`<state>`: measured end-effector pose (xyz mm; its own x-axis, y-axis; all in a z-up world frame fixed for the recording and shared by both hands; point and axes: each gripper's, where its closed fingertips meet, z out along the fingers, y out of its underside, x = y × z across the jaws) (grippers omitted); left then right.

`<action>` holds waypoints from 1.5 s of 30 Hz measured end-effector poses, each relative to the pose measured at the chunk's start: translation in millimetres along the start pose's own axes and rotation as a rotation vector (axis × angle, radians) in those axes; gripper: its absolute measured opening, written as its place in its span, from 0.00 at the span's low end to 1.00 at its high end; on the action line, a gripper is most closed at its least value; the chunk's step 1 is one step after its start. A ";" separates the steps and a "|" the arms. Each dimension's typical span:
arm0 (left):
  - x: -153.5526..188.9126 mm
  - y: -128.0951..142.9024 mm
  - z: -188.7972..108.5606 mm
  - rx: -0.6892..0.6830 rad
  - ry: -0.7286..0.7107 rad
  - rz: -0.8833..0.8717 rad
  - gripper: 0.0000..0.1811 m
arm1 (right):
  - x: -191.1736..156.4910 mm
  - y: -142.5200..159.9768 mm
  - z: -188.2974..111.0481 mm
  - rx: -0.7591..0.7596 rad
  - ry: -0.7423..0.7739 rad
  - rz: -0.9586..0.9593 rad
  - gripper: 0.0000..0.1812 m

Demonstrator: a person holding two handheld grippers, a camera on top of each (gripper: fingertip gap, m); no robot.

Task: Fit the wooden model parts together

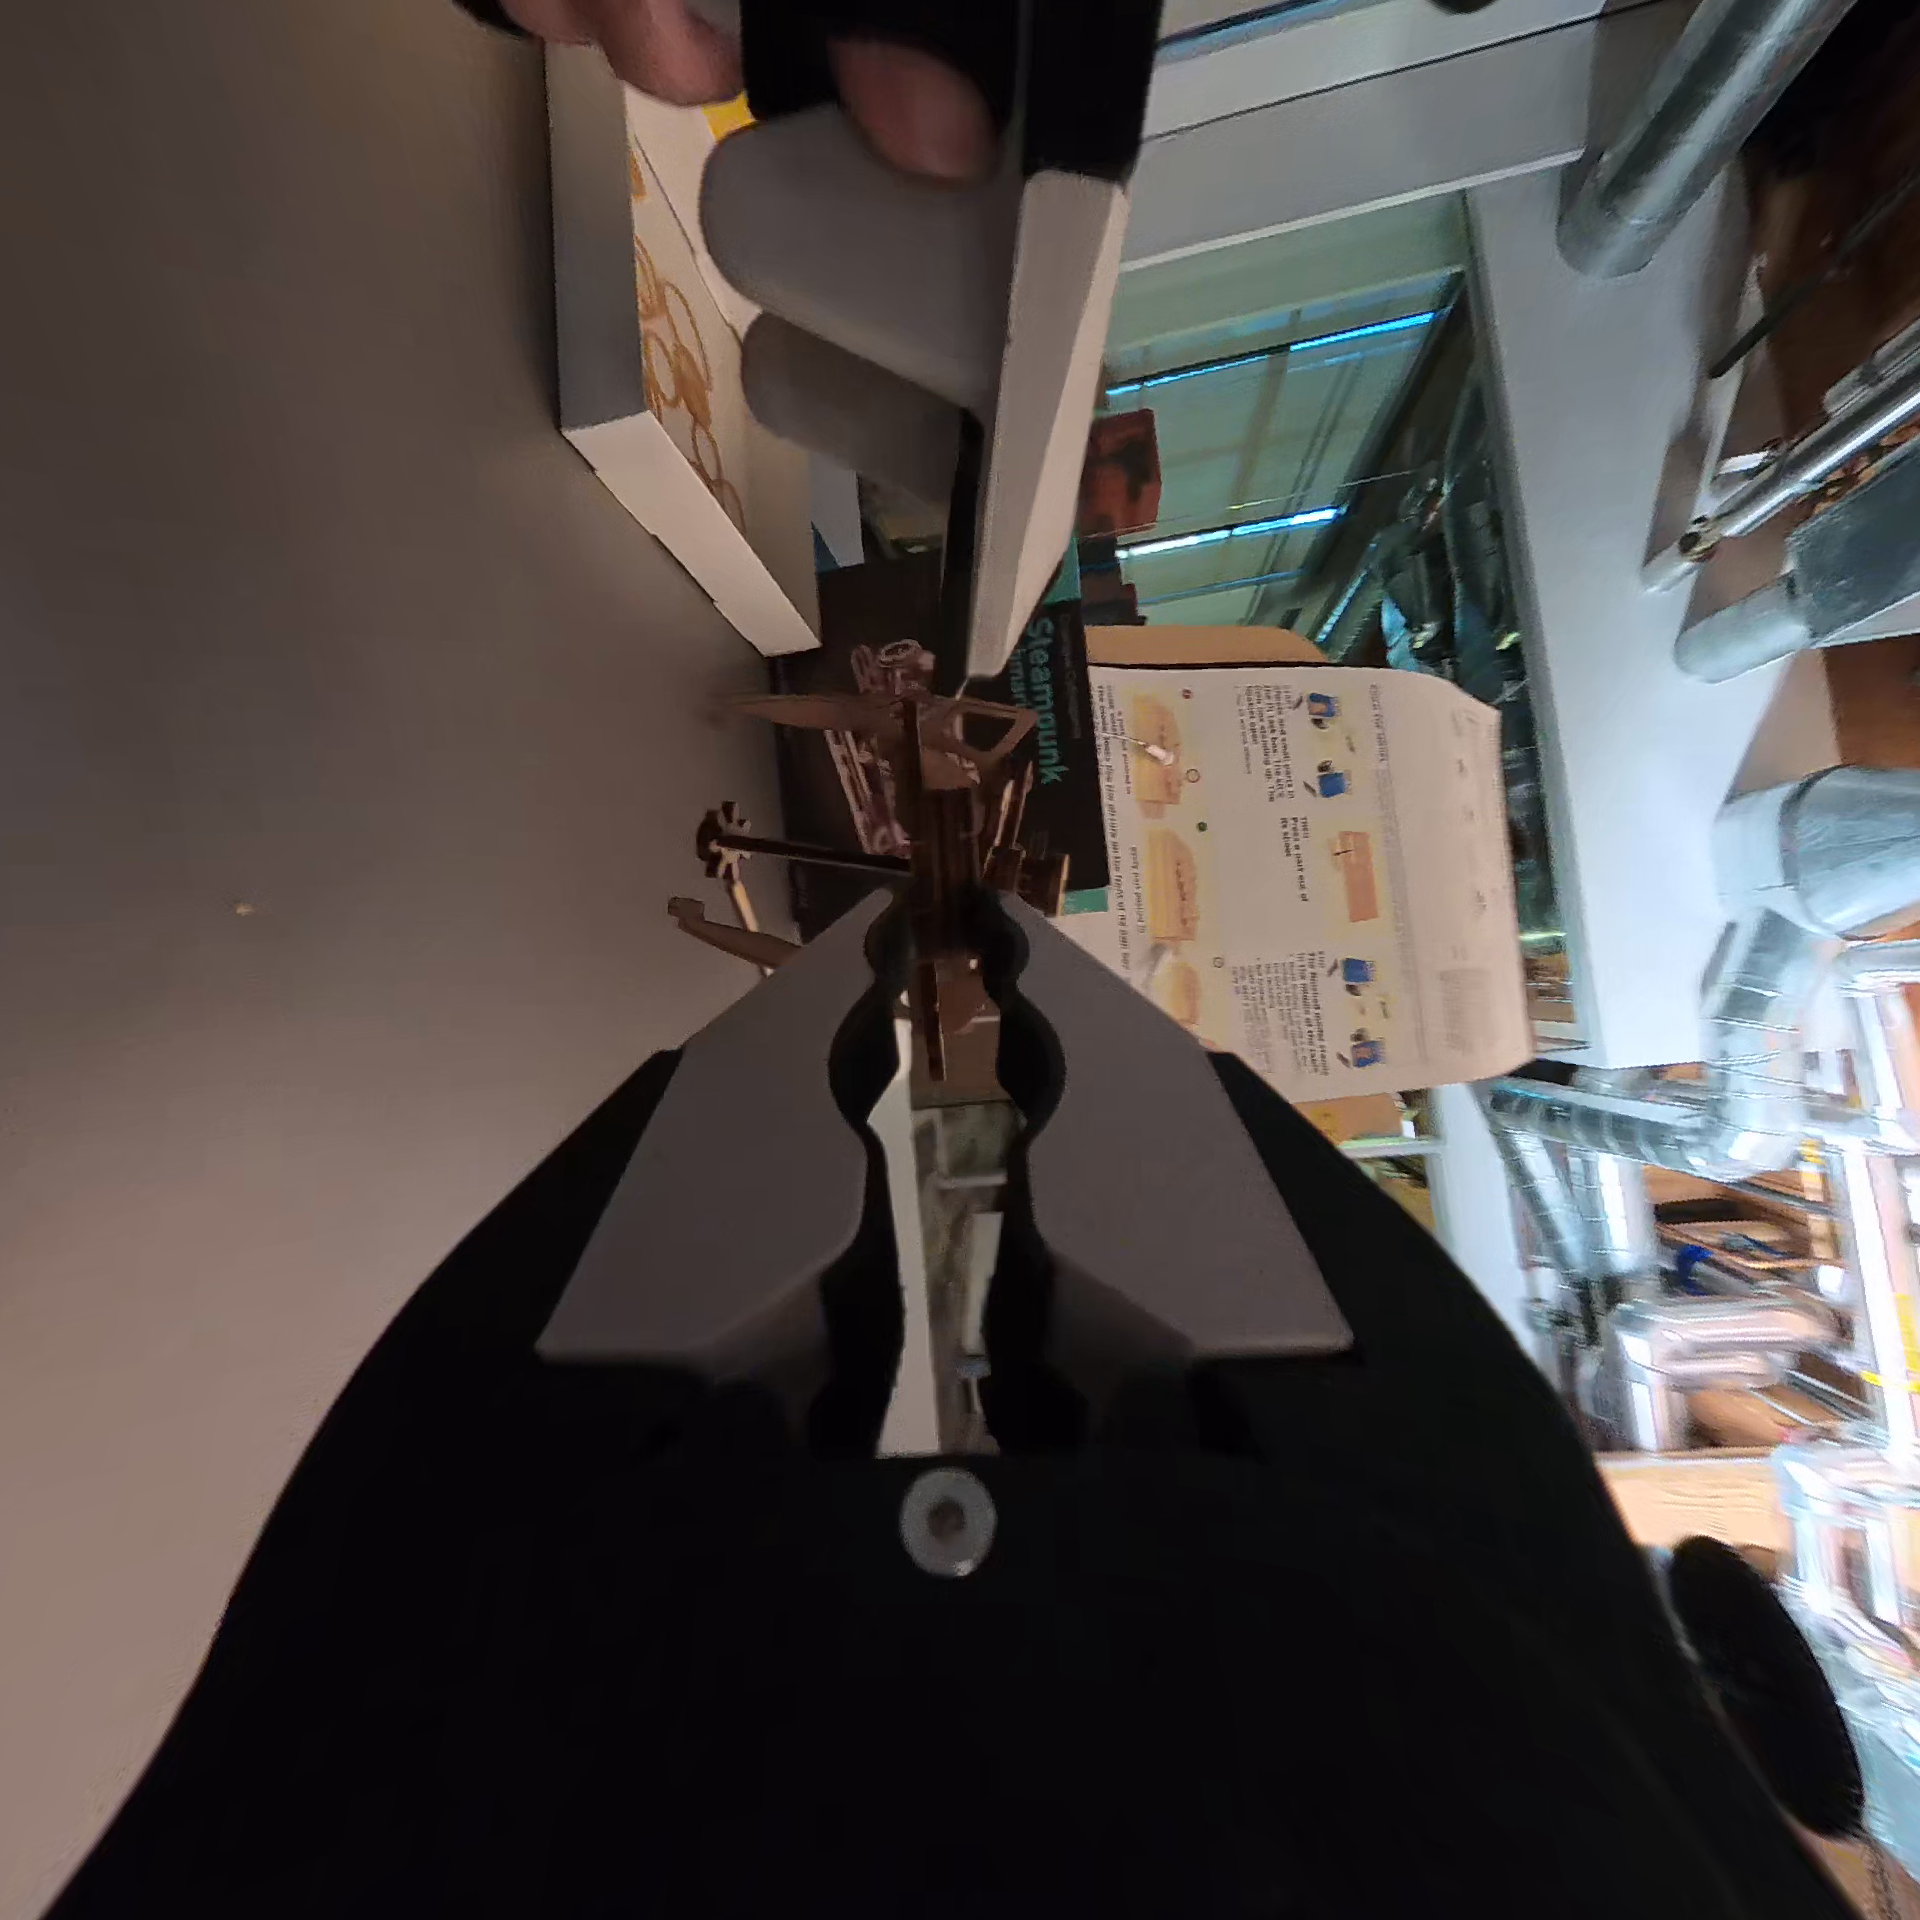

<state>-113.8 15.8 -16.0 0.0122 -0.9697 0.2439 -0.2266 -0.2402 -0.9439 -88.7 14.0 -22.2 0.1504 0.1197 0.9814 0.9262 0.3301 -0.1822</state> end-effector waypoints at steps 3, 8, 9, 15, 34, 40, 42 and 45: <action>-4.1 -5.2 3.4 -0.025 -0.051 0.089 0.14 | 5.0 1.2 0.3 -0.007 0.049 -0.056 0.06; -6.0 -8.9 16.1 -0.065 -0.115 0.222 0.10 | 6.9 3.3 -1.2 -0.017 0.102 -0.135 0.06; -9.8 -8.3 18.0 -0.074 -0.140 0.238 0.13 | 7.9 3.9 -1.8 -0.017 0.112 -0.143 0.06; -3.1 -12.2 25.4 -0.051 -0.107 0.259 0.08 | 8.4 4.4 -2.9 -0.008 0.140 -0.184 0.06; -0.6 -11.6 23.5 -0.026 -0.026 0.153 0.04 | 8.0 1.8 -3.5 0.002 0.174 -0.238 0.06; -2.6 -9.0 23.4 -0.016 0.011 0.103 0.04 | 4.2 3.7 -1.5 0.003 0.157 -0.211 0.06; -1.3 -10.0 22.9 -0.002 0.029 0.095 0.06 | 5.4 4.0 -1.7 0.002 0.158 -0.201 0.06; -3.1 -8.1 23.9 -0.013 0.022 0.107 0.06 | 3.6 5.2 -0.8 -0.004 0.149 -0.192 0.06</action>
<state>-88.7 19.7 -14.4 -0.0346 -0.9886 0.1466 -0.2384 -0.1343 -0.9618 -83.1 15.4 -19.6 0.0206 -0.0839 0.9963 0.9440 0.3299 0.0083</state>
